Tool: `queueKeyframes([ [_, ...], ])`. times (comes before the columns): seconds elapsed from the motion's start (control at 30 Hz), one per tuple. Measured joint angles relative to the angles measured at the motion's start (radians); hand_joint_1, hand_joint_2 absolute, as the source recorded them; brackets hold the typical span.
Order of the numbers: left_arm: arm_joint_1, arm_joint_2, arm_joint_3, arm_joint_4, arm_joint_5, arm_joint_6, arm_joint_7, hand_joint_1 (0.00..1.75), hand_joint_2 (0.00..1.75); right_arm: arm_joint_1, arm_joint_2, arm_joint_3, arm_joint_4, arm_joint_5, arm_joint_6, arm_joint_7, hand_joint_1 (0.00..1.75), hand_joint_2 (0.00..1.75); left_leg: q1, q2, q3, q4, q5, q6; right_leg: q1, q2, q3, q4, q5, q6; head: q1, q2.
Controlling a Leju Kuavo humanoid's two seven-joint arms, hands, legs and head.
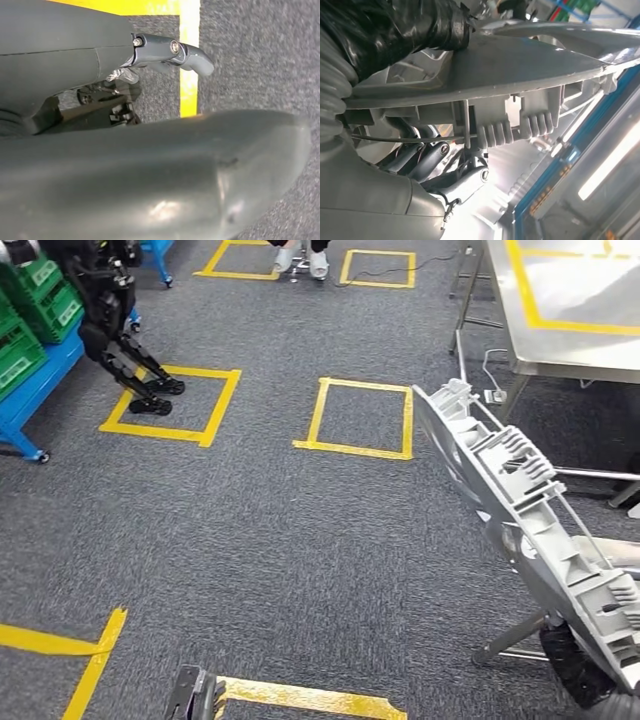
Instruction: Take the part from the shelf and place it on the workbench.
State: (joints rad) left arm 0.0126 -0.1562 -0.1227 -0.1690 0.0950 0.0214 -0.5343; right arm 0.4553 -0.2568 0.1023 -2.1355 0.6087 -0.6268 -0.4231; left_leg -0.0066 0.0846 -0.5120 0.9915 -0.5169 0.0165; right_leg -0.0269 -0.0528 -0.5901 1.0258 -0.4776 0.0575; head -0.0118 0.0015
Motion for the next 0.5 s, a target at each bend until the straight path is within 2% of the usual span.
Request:
queueKeyframes([
  [0.1, -0.002, -0.001, 0.000, 0.000, 0.000, 0.000, 0.000, 0.00, 0.00, 0.003, 0.000, -0.003, -0.002, -0.004, -0.001, 0.000, 1.75, 1.75, 0.004, 0.011, 0.004, 0.006, -0.007, -0.013, 0.005, 0.026, -0.004, 0.002, 0.000, -0.027, -0.002, 0.000],
  [0.17, -0.004, -0.002, 0.000, 0.000, 0.000, 0.000, 0.000, 0.00, 0.00, 0.003, 0.000, -0.004, -0.005, -0.005, -0.001, 0.000, 1.75, 1.75, 0.009, -0.020, -0.012, 0.050, -0.043, -0.021, 0.004, 0.042, -0.004, 0.000, 0.003, -0.040, -0.003, 0.000],
  [0.23, -0.002, -0.003, 0.000, 0.000, 0.000, 0.000, 0.000, 0.00, 0.00, 0.002, 0.000, -0.004, -0.006, -0.005, -0.001, -0.001, 1.75, 1.75, 0.011, -0.063, -0.068, 0.180, -0.114, -0.022, 0.006, 0.060, -0.004, 0.000, 0.003, -0.049, -0.004, 0.000],
  [0.27, 0.000, -0.003, 0.000, 0.000, 0.000, 0.000, 0.000, 0.00, 0.00, 0.001, 0.000, -0.004, -0.006, -0.005, -0.001, -0.001, 1.75, 1.75, 0.011, -0.072, -0.101, 0.253, -0.144, -0.020, 0.009, 0.071, -0.005, 0.000, 0.004, -0.051, -0.004, 0.000],
  [0.3, 0.001, -0.003, 0.000, 0.000, 0.000, 0.000, 0.000, 0.00, 0.00, 0.001, 0.000, -0.004, -0.006, -0.005, -0.001, -0.001, 1.75, 1.75, 0.010, -0.075, -0.125, 0.303, -0.157, -0.016, 0.012, 0.083, -0.005, 0.000, 0.004, -0.052, -0.003, 0.000],
  [0.33, 0.002, -0.003, 0.000, 0.000, 0.000, 0.000, 0.000, 0.00, 0.00, 0.002, 0.000, -0.004, -0.006, -0.005, -0.001, -0.001, 1.75, 1.75, 0.009, -0.078, -0.132, 0.314, -0.148, -0.011, 0.014, 0.096, -0.004, 0.000, 0.004, -0.053, -0.003, 0.000],
  [0.37, 0.002, -0.003, 0.000, 0.000, 0.000, 0.000, 0.000, 0.00, 0.00, 0.002, 0.000, -0.004, -0.006, -0.005, -0.001, -0.001, 1.75, 1.75, 0.007, -0.081, -0.120, 0.282, -0.119, -0.005, 0.016, 0.109, -0.003, 0.000, 0.005, -0.053, -0.003, 0.000],
  [0.4, 0.002, -0.003, 0.000, 0.000, 0.000, 0.000, 0.000, 0.00, 0.00, 0.002, 0.000, -0.004, -0.006, -0.005, -0.001, -0.001, 1.75, 1.75, 0.005, -0.090, -0.093, 0.220, -0.078, 0.002, 0.017, 0.122, -0.002, 0.000, 0.005, -0.053, -0.003, 0.000],
  [0.43, 0.002, -0.002, 0.000, 0.000, 0.000, 0.000, 0.000, 0.00, 0.00, 0.002, 0.000, -0.004, -0.006, -0.005, -0.001, -0.001, 1.75, 1.75, 0.003, -0.112, -0.062, 0.148, -0.040, 0.009, 0.016, 0.135, -0.001, 0.000, 0.006, -0.053, -0.003, 0.000],
  [0.47, 0.002, -0.002, 0.000, 0.000, 0.000, 0.000, 0.000, 0.00, 0.00, 0.001, 0.000, -0.004, -0.006, -0.005, -0.001, -0.001, 1.75, 1.75, 0.002, -0.135, -0.036, 0.086, -0.014, 0.015, 0.016, 0.146, -0.002, 0.001, 0.007, -0.051, -0.002, 0.000],
  [0.5, 0.002, -0.001, 0.000, 0.000, 0.000, 0.000, 0.000, 0.00, 0.00, 0.000, 0.000, -0.004, -0.007, -0.005, -0.001, -0.001, 1.75, 1.75, 0.001, -0.154, -0.020, 0.045, -0.002, 0.018, 0.015, 0.157, -0.005, 0.001, 0.010, -0.047, -0.004, 0.000],
])
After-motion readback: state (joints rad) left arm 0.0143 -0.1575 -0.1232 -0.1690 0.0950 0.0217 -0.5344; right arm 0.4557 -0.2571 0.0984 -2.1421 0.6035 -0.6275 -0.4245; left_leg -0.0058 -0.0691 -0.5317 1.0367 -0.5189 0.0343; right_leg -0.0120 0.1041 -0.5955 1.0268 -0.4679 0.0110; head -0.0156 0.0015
